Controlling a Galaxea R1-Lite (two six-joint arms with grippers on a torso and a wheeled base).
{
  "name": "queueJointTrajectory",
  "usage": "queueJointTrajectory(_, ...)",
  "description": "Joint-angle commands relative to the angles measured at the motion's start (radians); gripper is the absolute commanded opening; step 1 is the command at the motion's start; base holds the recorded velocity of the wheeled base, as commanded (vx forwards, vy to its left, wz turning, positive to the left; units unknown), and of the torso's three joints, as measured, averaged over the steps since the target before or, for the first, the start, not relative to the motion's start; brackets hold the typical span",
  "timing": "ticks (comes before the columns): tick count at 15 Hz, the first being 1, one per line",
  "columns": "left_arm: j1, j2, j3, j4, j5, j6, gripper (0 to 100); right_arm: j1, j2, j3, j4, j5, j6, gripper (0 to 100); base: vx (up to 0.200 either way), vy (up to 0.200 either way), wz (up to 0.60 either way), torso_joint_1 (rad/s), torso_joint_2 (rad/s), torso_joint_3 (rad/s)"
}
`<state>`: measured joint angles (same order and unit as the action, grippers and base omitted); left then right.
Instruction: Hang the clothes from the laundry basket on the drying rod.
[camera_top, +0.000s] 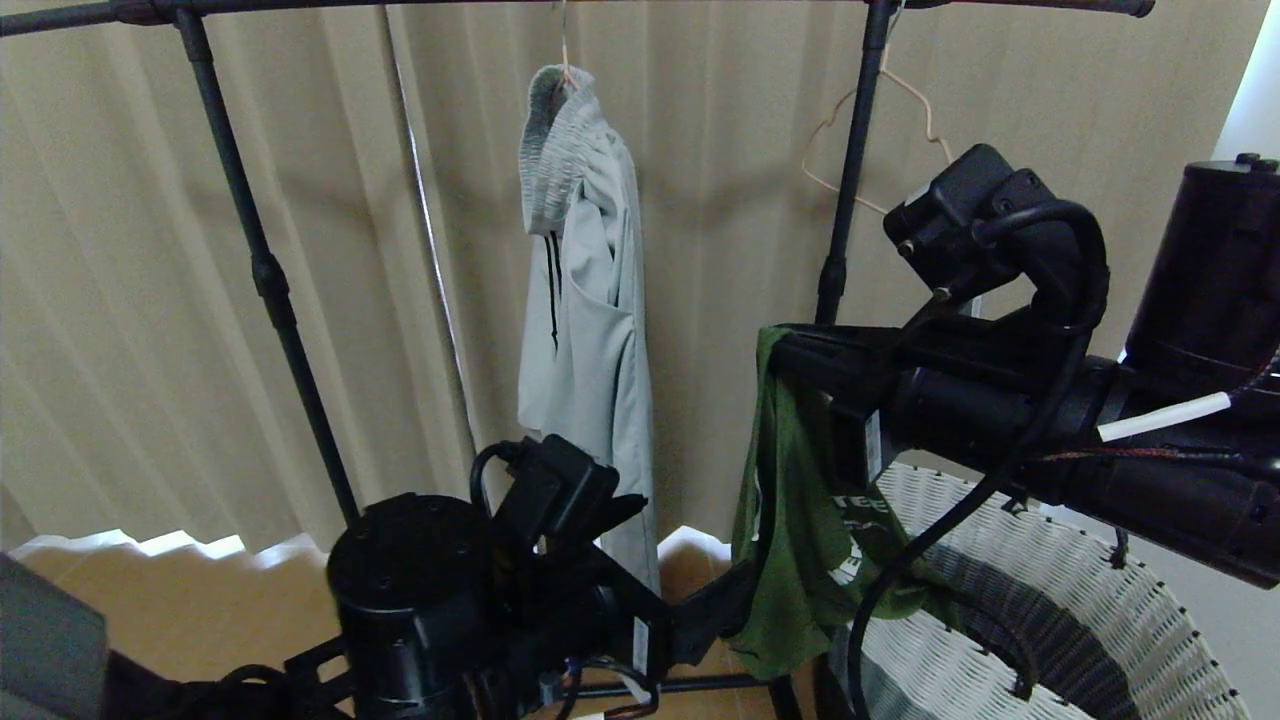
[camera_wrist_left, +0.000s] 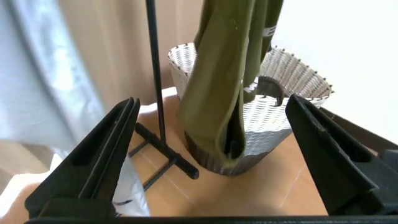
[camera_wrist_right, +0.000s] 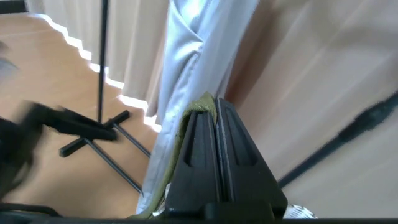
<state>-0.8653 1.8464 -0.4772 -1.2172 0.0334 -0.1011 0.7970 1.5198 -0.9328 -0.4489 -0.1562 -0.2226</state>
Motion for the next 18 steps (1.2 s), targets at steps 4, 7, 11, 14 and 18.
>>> queueJointTrajectory(4, 0.075, 0.163, -0.132, 0.002, -0.001, -0.029, 100, 0.001, -0.021, 0.002, -0.001, 0.001, 0.000, 0, 0.000, 0.000, 0.00, 0.000, 0.00, 0.000)
queueJointTrajectory(7, 0.083, 0.220, -0.153, -0.002, -0.003, -0.031, 100, 0.005, -0.023, 0.000, -0.001, 0.001, 0.000, 0, 0.000, 0.000, 0.00, 0.000, 0.00, 0.000)
queueJointTrajectory(11, 0.077, 0.148, -0.057, -0.016, -0.003, -0.029, 100, 0.005, -0.018, -0.011, -0.001, 0.001, 0.000, 0, 0.000, 0.000, 0.00, 0.000, 0.00, 0.000)
queueJointTrajectory(14, 0.054, 0.076, 0.054, -0.087, -0.006, -0.028, 100, 0.005, -0.016, -0.009, -0.001, 0.004, 0.000, 0, 0.000, 0.000, 0.00, 0.000, 0.00, 0.000)
queueJointTrajectory(18, 0.003, 0.080, 0.023, -0.102, -0.006, -0.028, 100, 0.005, -0.018, -0.009, -0.001, 0.023, 0.000, 0, 0.000, 0.000, 0.00, 0.000, 0.00, 0.000)
